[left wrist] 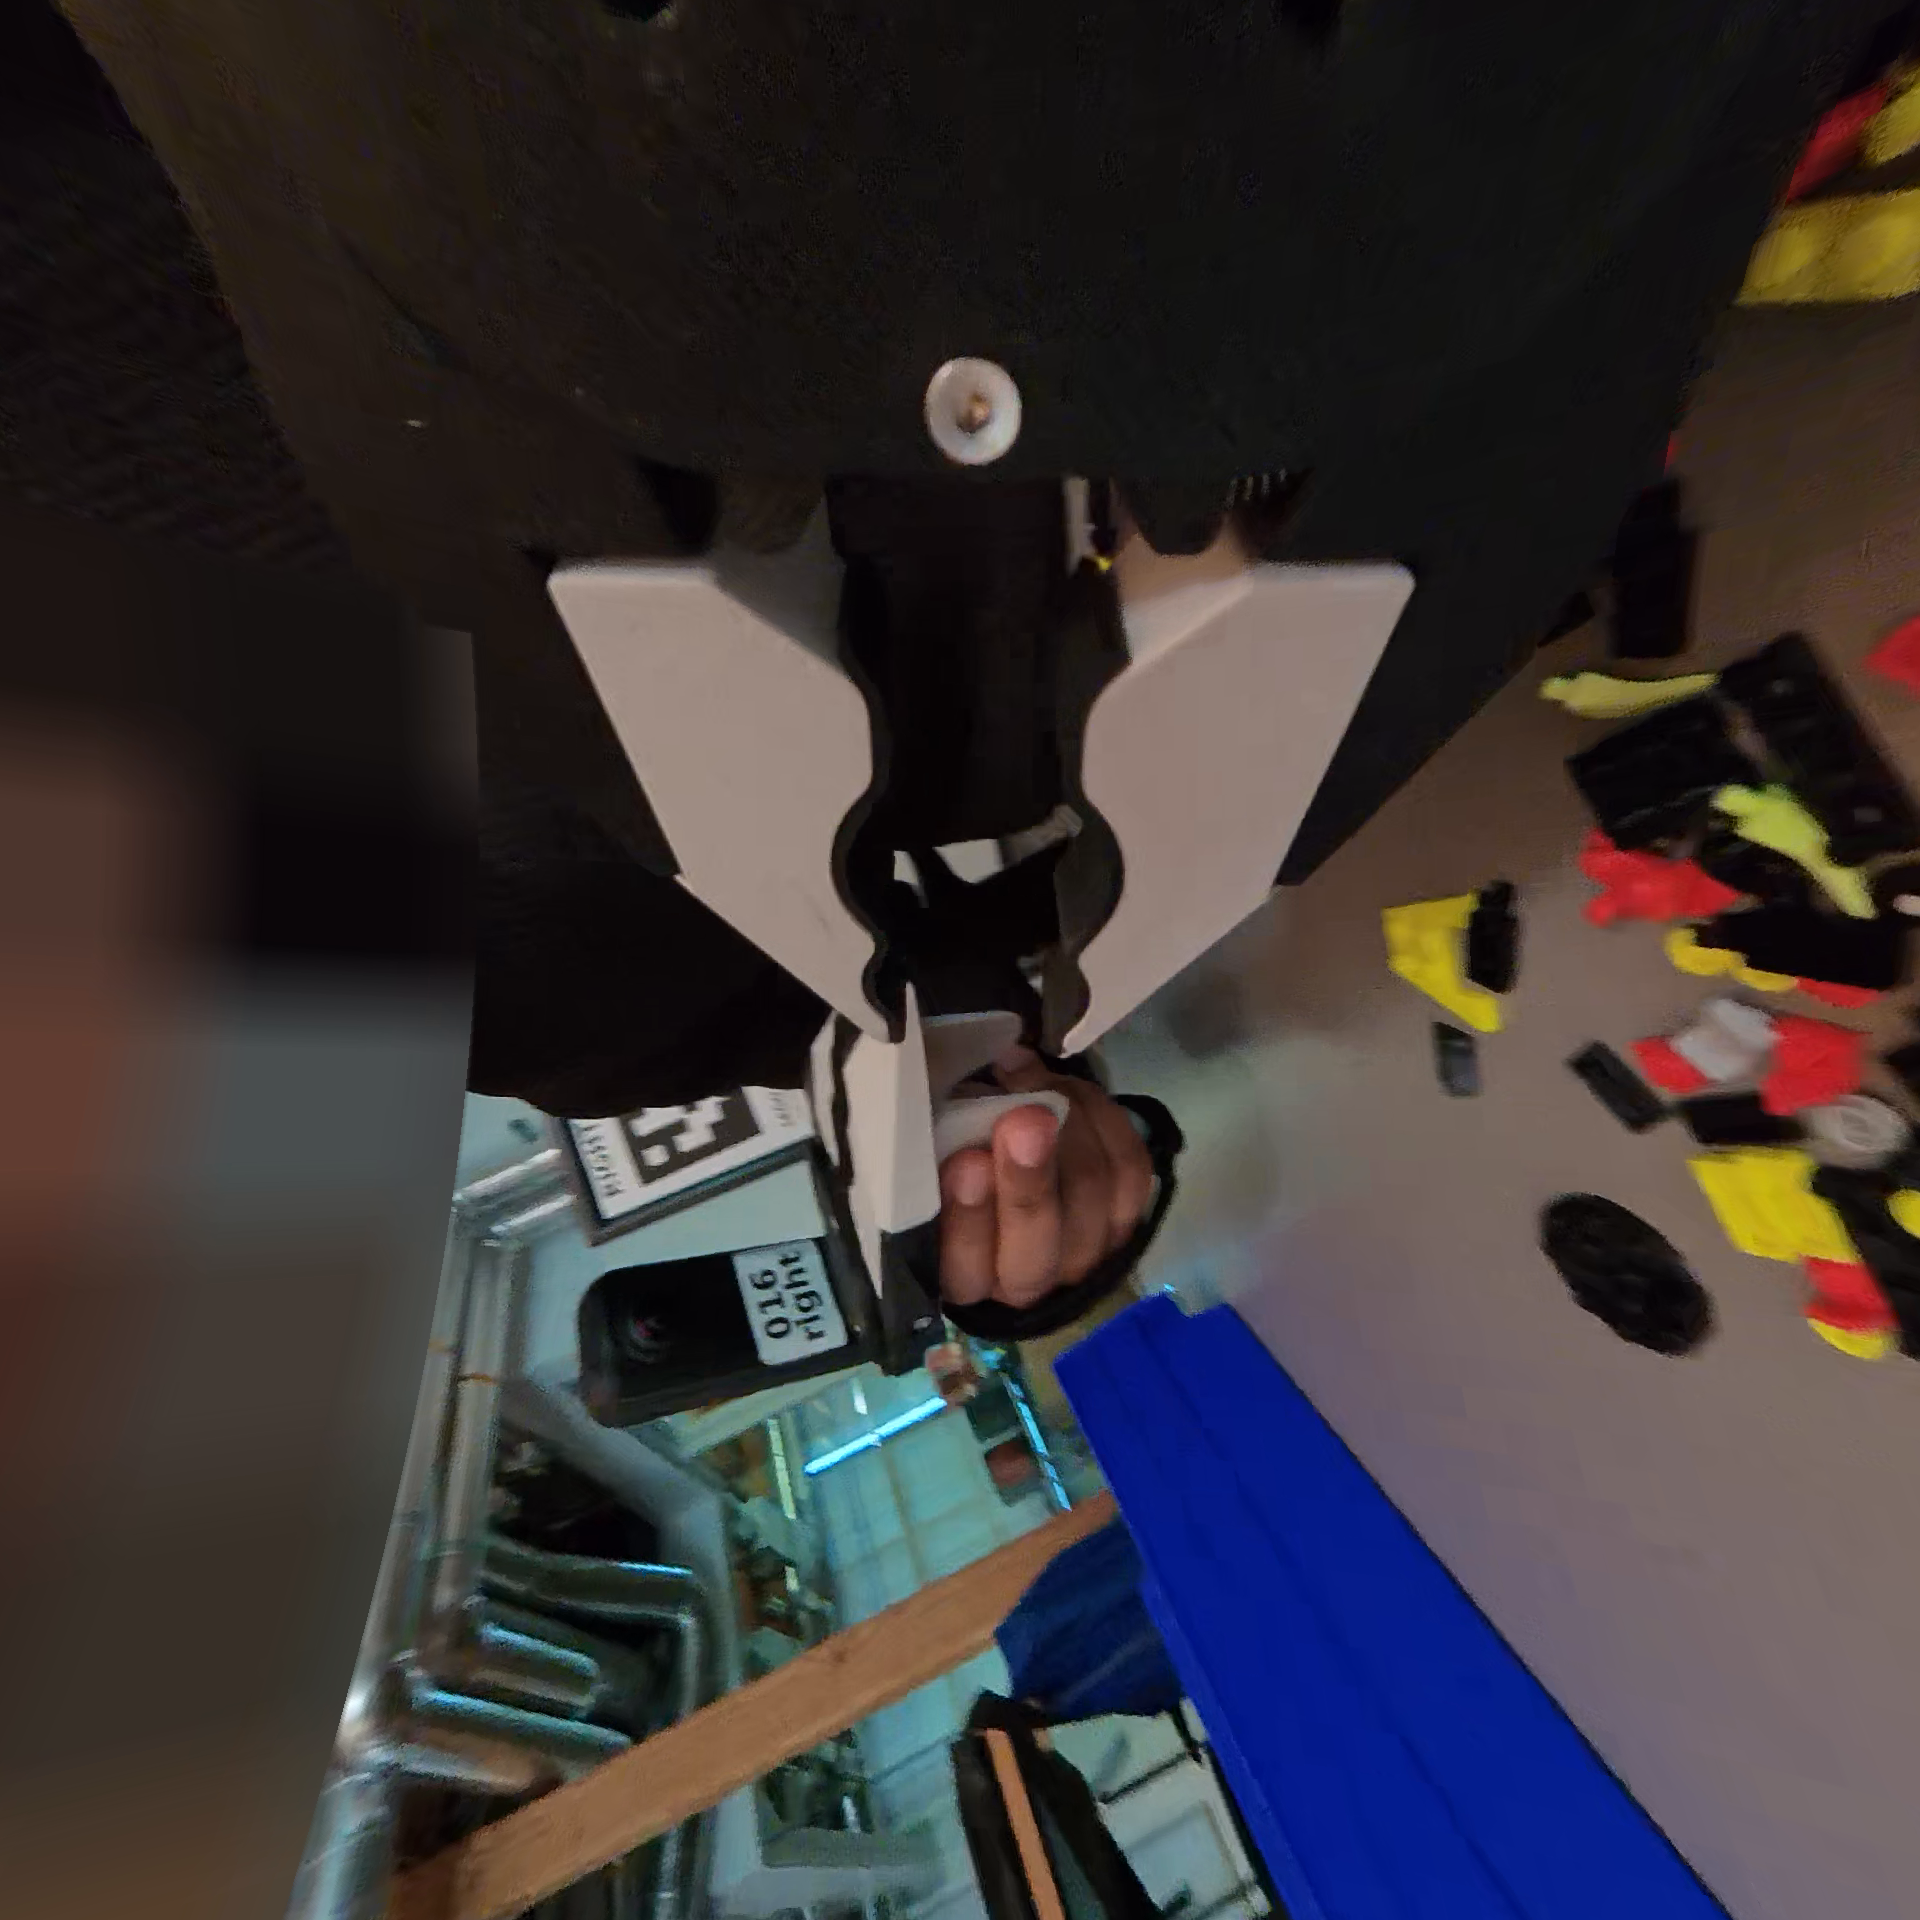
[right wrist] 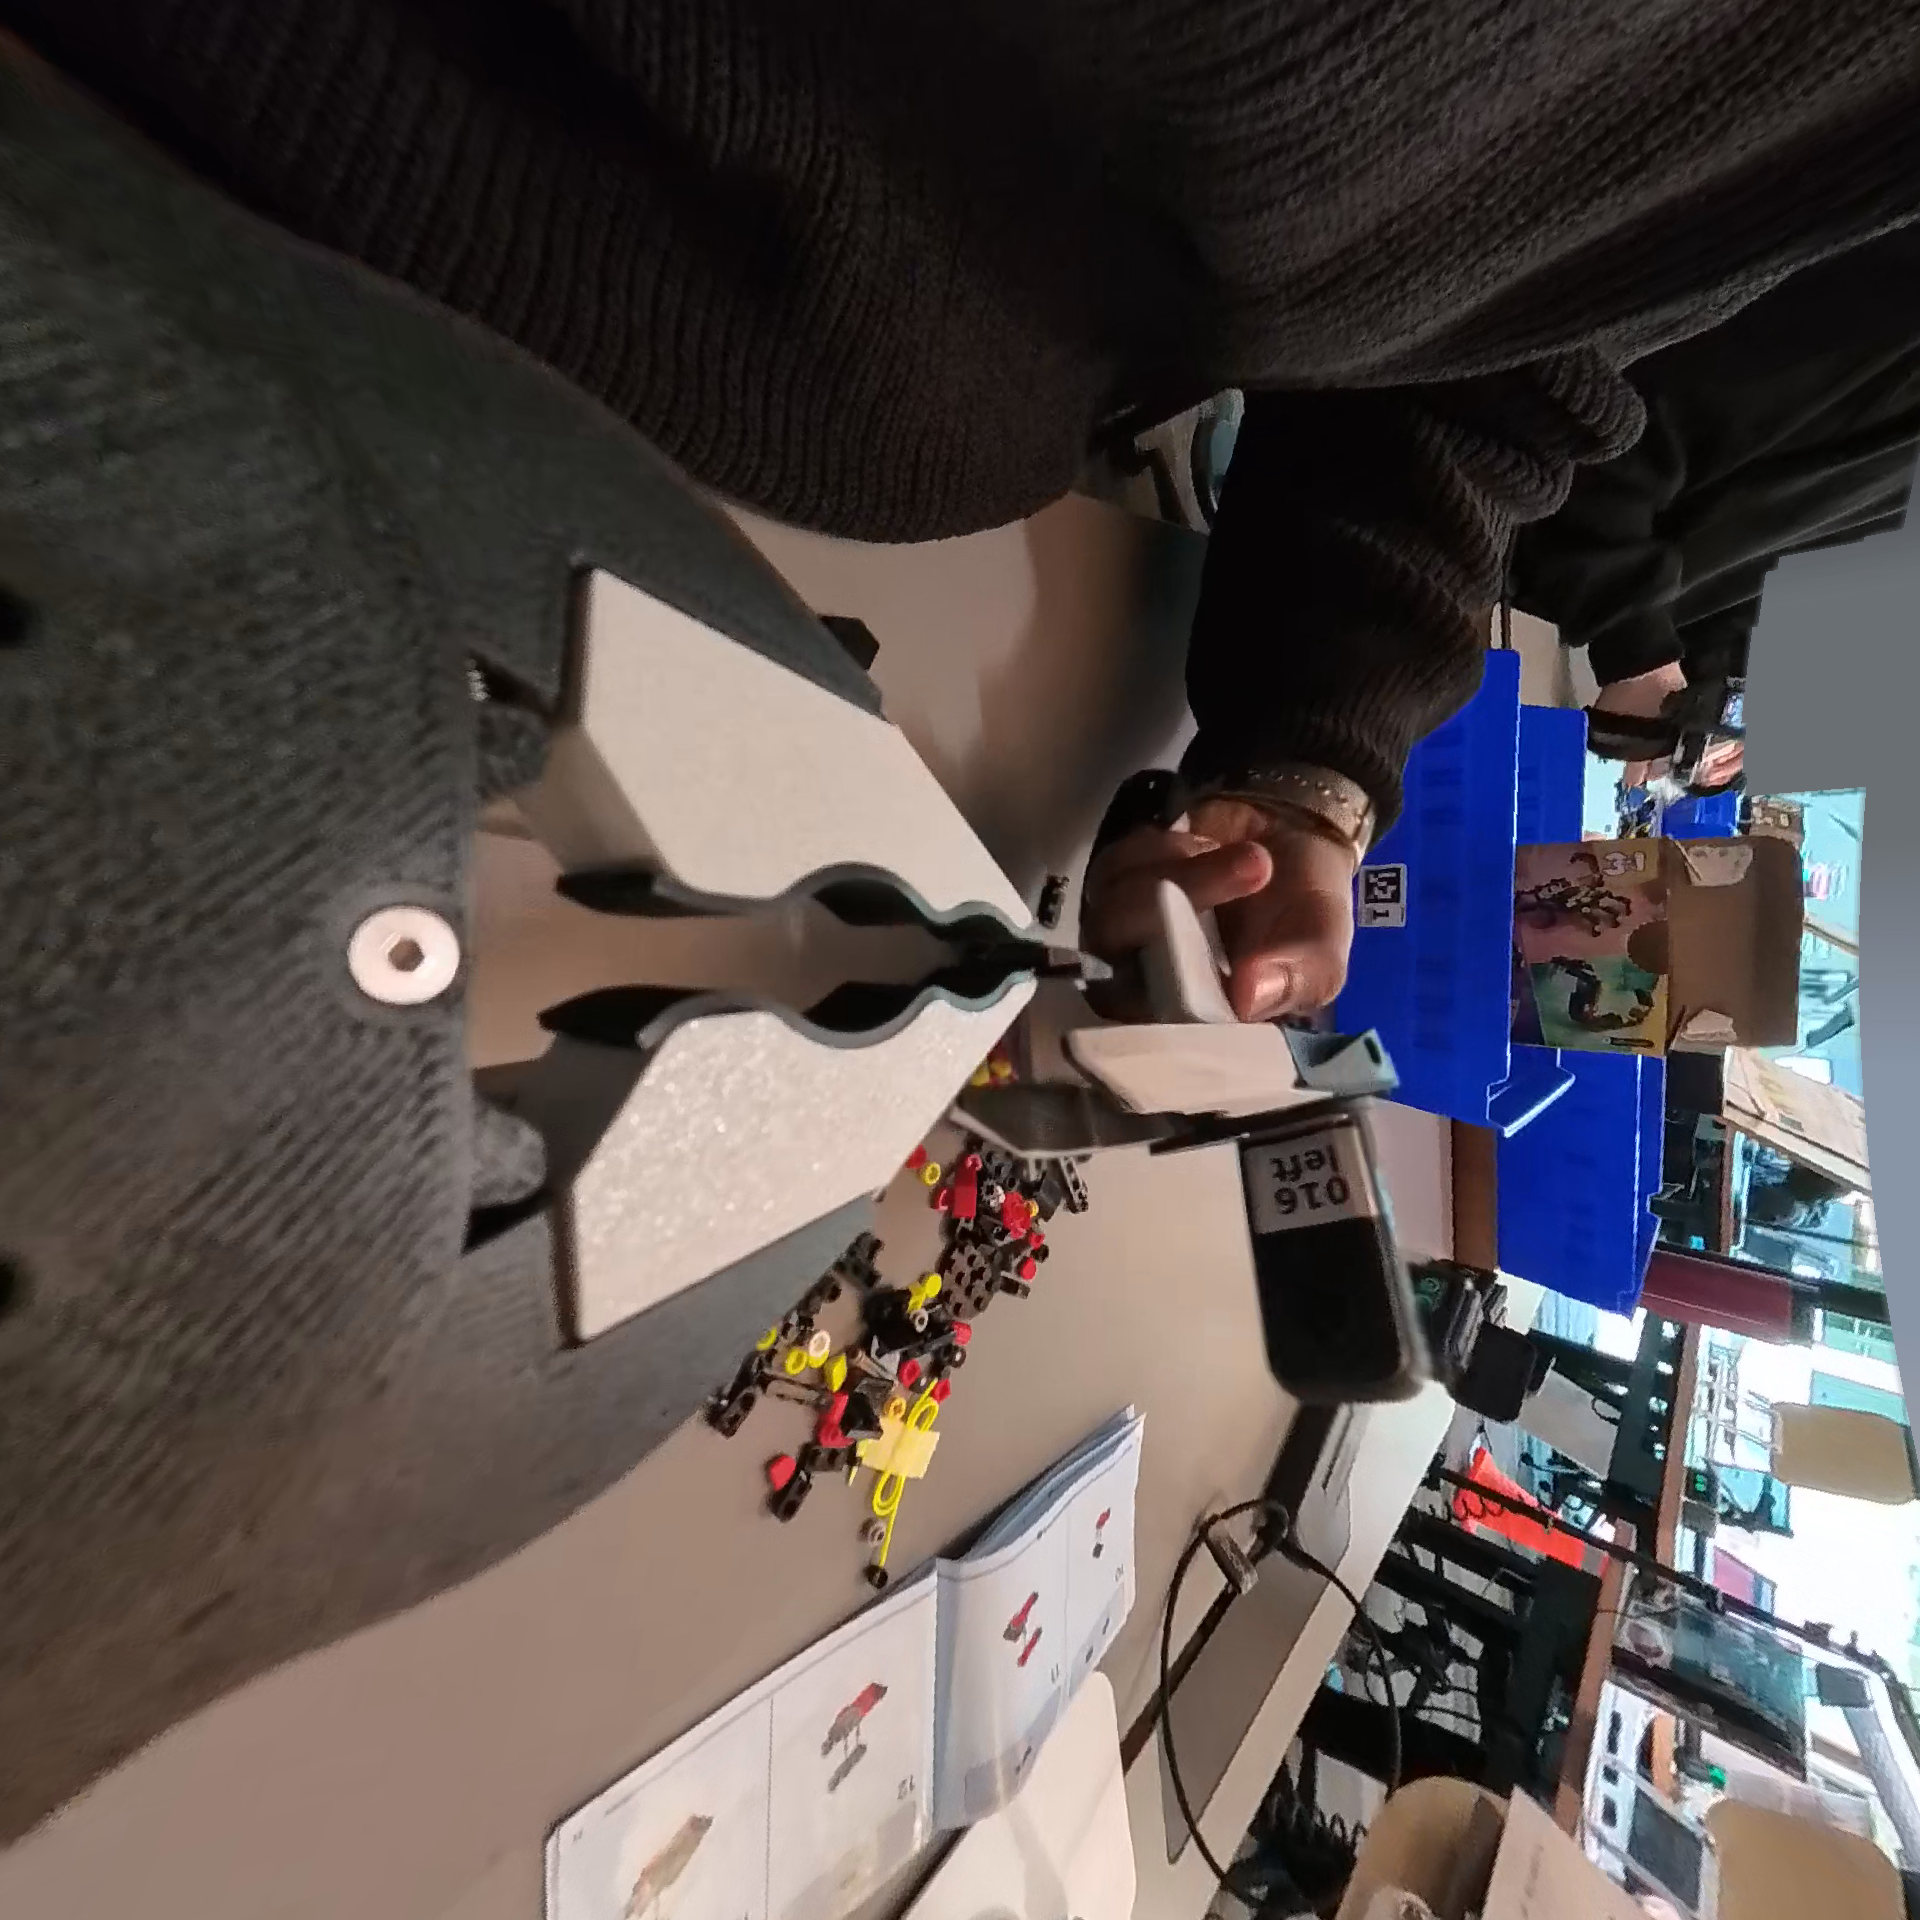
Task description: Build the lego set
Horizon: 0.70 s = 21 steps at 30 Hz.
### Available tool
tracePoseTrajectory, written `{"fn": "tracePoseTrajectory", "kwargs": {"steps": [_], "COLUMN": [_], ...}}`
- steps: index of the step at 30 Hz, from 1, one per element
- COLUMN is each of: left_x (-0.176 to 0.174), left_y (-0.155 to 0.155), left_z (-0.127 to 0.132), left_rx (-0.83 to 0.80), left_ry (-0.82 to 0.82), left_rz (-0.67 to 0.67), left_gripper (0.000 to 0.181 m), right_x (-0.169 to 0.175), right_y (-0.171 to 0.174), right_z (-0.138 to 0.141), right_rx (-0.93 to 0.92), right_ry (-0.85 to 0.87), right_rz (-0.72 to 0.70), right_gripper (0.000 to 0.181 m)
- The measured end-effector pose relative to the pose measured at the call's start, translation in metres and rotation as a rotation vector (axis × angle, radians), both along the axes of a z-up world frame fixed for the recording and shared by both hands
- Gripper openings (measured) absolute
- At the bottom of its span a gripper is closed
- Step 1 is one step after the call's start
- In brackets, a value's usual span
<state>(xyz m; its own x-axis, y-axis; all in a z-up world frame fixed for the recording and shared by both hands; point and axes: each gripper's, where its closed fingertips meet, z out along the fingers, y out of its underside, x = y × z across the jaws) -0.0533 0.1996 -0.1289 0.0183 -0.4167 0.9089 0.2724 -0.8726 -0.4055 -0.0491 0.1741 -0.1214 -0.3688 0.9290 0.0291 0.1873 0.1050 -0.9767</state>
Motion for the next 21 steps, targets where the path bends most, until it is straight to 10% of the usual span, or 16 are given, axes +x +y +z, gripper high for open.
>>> {"fn": "tracePoseTrajectory", "kwargs": {"steps": [21], "left_x": [-0.019], "left_y": [0.022], "left_z": [-0.03], "left_rx": [0.638], "left_ry": [0.782], "left_rz": [0.263], "left_gripper": [0.035], "right_x": [-0.008], "right_y": [0.03], "right_z": [-0.021], "right_rx": [-0.5], "right_ry": [-0.224], "right_rz": [-0.099], "right_gripper": [0.001]}}
